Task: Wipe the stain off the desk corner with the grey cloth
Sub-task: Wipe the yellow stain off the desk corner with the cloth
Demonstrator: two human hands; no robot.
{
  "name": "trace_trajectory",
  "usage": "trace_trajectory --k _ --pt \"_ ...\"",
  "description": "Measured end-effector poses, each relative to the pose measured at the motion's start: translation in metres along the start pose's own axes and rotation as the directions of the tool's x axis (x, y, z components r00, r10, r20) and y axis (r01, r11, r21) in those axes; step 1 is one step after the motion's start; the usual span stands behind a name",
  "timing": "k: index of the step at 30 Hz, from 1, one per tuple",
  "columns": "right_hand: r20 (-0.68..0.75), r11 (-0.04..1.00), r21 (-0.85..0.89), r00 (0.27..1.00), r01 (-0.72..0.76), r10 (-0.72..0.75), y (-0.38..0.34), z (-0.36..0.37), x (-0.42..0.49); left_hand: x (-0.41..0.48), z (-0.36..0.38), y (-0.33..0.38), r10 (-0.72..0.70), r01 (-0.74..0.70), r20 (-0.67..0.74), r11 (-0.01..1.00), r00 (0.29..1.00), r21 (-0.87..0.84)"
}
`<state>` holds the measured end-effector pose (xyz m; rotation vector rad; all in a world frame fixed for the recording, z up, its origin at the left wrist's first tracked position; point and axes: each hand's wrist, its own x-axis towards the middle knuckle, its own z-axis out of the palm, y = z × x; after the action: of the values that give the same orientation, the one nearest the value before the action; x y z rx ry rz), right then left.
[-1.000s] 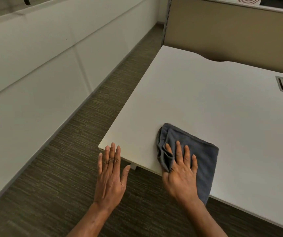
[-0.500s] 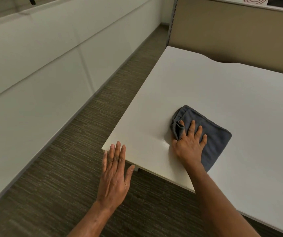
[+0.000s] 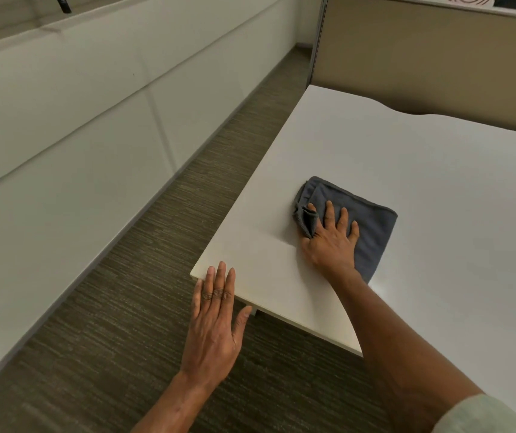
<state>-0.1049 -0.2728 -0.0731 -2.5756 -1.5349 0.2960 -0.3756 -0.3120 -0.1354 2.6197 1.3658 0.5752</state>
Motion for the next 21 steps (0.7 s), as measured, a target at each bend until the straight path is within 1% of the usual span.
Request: trace_trajectory --k 3,6,12,16,18,21 --pt "0.025 0.997 -0.030 0.997 0.071 -0.070 -0.006 0.001 0.007 0.000 0.000 0.000 0.001 -0.001 0.001 1.000 1.000 0.008" --pt "0.052 0.984 -0.044 0.984 0.173 -0.171 -0.015 0.003 0.007 -0.001 0.000 0.000 -0.001 0.001 -0.003 1.000 1.000 0.006" --pt "0.052 0.928 -0.012 0.927 0.372 -0.371 -0.046 0.014 -0.028 -0.001 -0.001 0.006 -0.020 0.020 -0.022 1.000 1.000 -0.009" --pt "0.050 0.892 0.005 0.890 0.453 -0.452 -0.053 0.020 -0.061 -0.007 -0.002 0.018 -0.062 0.062 -0.023 0.998 0.998 -0.021" --pt "0.065 0.877 0.013 0.875 0.480 -0.480 -0.051 0.021 -0.076 -0.011 -0.003 0.024 -0.096 0.095 -0.018 0.994 0.995 -0.046" --pt "0.099 0.855 0.027 0.850 0.518 -0.518 -0.042 0.019 -0.096 -0.018 -0.004 0.032 -0.106 0.104 -0.030 0.993 0.994 -0.063"
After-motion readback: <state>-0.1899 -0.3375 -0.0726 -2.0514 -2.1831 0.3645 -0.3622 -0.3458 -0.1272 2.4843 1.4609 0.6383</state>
